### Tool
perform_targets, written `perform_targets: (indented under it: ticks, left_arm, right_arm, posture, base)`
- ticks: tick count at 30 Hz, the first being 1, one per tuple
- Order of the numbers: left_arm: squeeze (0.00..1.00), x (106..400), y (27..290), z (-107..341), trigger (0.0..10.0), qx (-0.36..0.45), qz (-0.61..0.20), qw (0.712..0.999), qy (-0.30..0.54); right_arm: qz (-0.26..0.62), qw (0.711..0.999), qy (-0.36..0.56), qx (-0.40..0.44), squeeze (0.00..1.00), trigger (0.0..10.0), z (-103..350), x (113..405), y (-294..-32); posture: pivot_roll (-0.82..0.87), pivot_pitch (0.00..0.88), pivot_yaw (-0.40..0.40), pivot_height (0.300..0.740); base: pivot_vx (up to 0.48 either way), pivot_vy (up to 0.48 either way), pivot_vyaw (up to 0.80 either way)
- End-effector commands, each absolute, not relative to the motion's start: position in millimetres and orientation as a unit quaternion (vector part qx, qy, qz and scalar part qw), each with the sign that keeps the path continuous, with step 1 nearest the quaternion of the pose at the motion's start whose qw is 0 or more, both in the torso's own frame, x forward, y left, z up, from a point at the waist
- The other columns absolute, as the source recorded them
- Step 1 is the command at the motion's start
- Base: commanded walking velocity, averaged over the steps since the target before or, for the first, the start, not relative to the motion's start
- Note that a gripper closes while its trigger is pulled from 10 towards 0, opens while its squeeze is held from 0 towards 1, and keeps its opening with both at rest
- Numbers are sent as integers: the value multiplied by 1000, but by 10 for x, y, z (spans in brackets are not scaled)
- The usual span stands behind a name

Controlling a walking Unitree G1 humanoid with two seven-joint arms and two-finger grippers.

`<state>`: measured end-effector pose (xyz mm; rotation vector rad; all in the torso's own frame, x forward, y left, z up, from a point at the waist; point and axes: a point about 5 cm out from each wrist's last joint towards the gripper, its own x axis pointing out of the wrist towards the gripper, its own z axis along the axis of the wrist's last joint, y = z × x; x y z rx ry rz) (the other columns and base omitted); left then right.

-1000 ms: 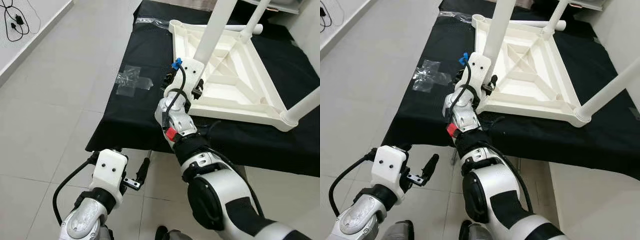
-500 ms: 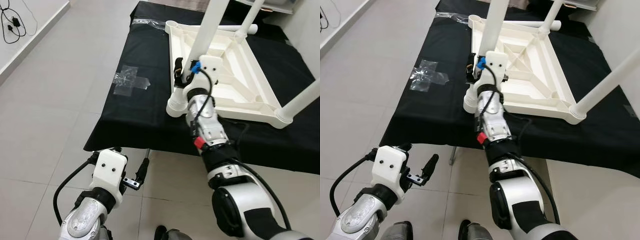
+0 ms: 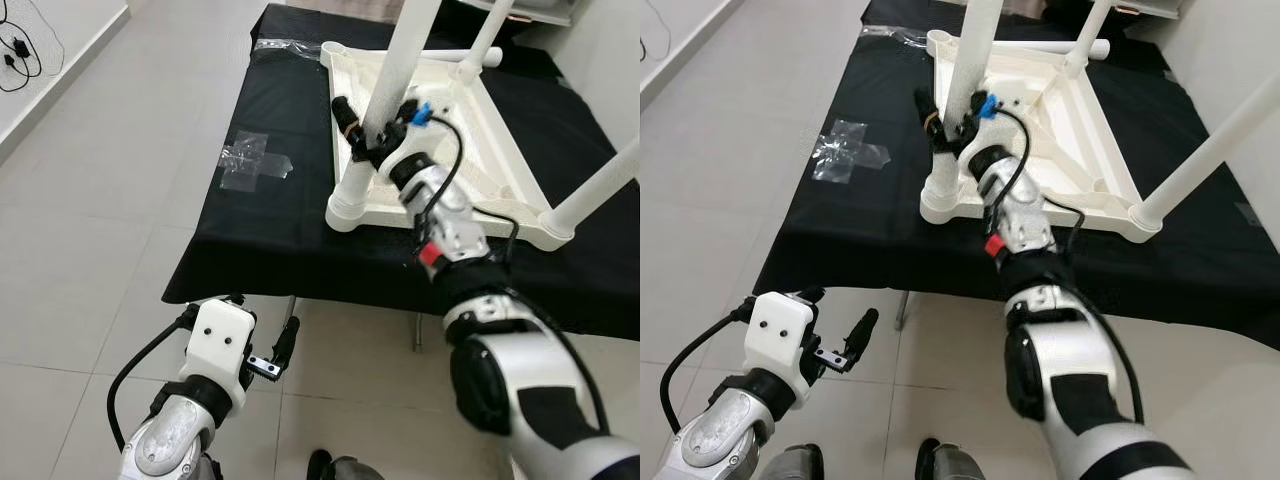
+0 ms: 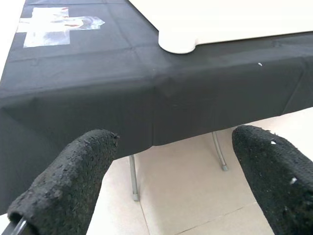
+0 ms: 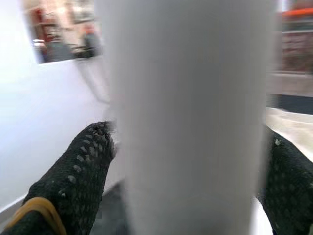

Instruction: Building children table

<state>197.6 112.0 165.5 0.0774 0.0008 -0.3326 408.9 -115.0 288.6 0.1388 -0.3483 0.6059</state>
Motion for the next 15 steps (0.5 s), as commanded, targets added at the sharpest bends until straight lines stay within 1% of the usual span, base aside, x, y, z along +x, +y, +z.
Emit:
perform_targets:
  ticks: [1,2,3,5,6,7,11,12,13,14,15]
  left_arm:
    - [0,1960,1097,1623,10000,38,-171,984,6]
    - [0,1956,1096,1624,10000,37,-171,985,6]
    - [0,1956,1096,1624,10000,37,-171,985,6]
    - [0,1946,1089,1626,10000,37,-171,984,6]
    - [0,1946,1089,1626,10000,37,-171,984,6]
    - [0,1938,1087,1627,10000,36,-172,984,7]
    - [0,1937,1086,1627,10000,37,-172,984,7]
    - [0,1938,1087,1627,10000,36,-171,985,7]
    - [0,1939,1087,1627,10000,37,-171,985,7]
    - [0,1939,1087,1627,10000,37,-171,985,7]
    - [0,1937,1086,1628,10000,36,-170,985,7]
  right_arm:
    - [321,931,-155,78,0,10000,2848,4091,-1144]
    - [341,926,-149,70,0,10000,2859,4091,-1134]
    - [341,926,-149,70,0,10000,2859,4091,-1134]
    - [385,911,-135,57,0,10000,2882,4086,-1099]
    - [385,911,-135,57,0,10000,2882,4086,-1099]
    - [422,897,-120,64,0,10000,2905,4083,-1055]
    - [439,889,-113,63,0,10000,2907,4082,-1026]
    - [442,888,-110,64,0,4549,2905,4084,-1009]
    - [436,891,-111,65,0,471,2907,4091,-999]
    - [436,891,-111,65,0,471,2907,4091,-999]
    - [430,893,-110,72,0,0,2907,4098,-990]
  posture:
    - [152,179,-145,740]
    - [159,184,-151,740]
    - [159,184,-151,740]
    - [164,188,-153,740]
    - [164,188,-153,740]
    - [165,189,-154,740]
    - [165,189,-154,740]
    - [165,189,-154,740]
    - [165,189,-154,740]
    - [165,189,-154,740]
    - [170,194,-157,740]
  base:
    - [0,0,0]
    - [0,0,0]
    - [0,0,0]
    - [0,0,0]
    - [0,0,0]
    - [0,0,0]
    - [0,0,0]
    - [0,0,0]
    - [0,0,0]
    - [0,0,0]
    - [0,0,0]
